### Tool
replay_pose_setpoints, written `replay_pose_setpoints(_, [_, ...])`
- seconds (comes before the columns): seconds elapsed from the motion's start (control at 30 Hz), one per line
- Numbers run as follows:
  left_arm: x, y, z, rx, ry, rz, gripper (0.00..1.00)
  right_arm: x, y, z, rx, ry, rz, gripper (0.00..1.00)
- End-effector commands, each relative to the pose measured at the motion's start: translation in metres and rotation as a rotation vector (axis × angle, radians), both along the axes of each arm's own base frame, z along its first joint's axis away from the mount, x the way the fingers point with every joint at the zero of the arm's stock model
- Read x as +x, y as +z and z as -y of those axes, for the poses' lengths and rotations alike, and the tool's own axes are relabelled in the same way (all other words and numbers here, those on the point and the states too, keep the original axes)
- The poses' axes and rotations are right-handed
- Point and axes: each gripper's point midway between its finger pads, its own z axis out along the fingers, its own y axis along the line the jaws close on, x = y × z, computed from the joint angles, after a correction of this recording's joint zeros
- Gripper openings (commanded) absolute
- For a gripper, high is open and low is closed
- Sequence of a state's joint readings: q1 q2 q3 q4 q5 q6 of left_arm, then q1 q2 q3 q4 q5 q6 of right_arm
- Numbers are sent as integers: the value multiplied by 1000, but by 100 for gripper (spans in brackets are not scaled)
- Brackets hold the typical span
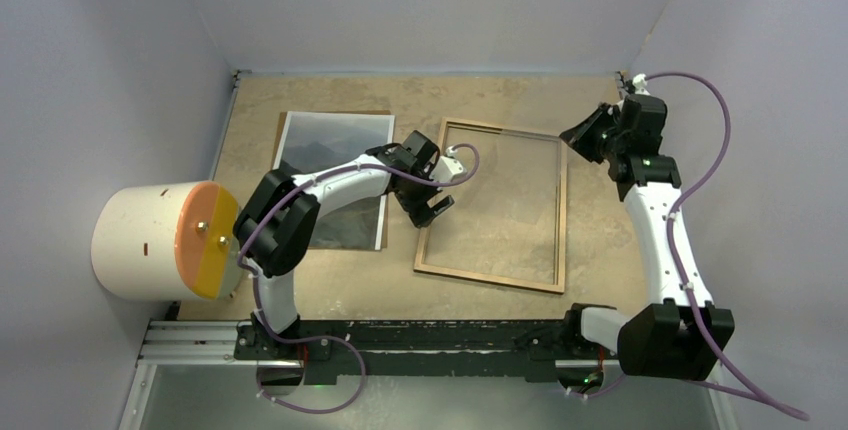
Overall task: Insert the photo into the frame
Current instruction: Move the photo frame to the center of the board.
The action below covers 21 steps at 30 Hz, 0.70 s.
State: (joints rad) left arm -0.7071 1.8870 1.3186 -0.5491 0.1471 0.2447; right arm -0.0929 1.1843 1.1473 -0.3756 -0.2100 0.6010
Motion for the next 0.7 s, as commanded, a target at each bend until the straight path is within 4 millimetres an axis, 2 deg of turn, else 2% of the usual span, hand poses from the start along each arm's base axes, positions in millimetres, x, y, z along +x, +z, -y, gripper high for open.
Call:
replay_pose_setpoints(0.0, [9, 23, 20, -89, 9, 22, 87, -2, 6, -4, 0, 33, 52, 0])
replay_pose_setpoints(0.13, [9, 10, 20, -67, 17, 0, 86, -5, 2, -8, 14, 49, 44, 0])
replay_pose_setpoints(0.37, [7, -18, -1, 26, 16, 3, 76, -7, 3, -14, 32, 82, 47, 0])
replay_pose_setpoints(0.67, [-9, -10, -29, 61, 0, 39, 76, -9, -14, -32, 106, 146, 24, 0])
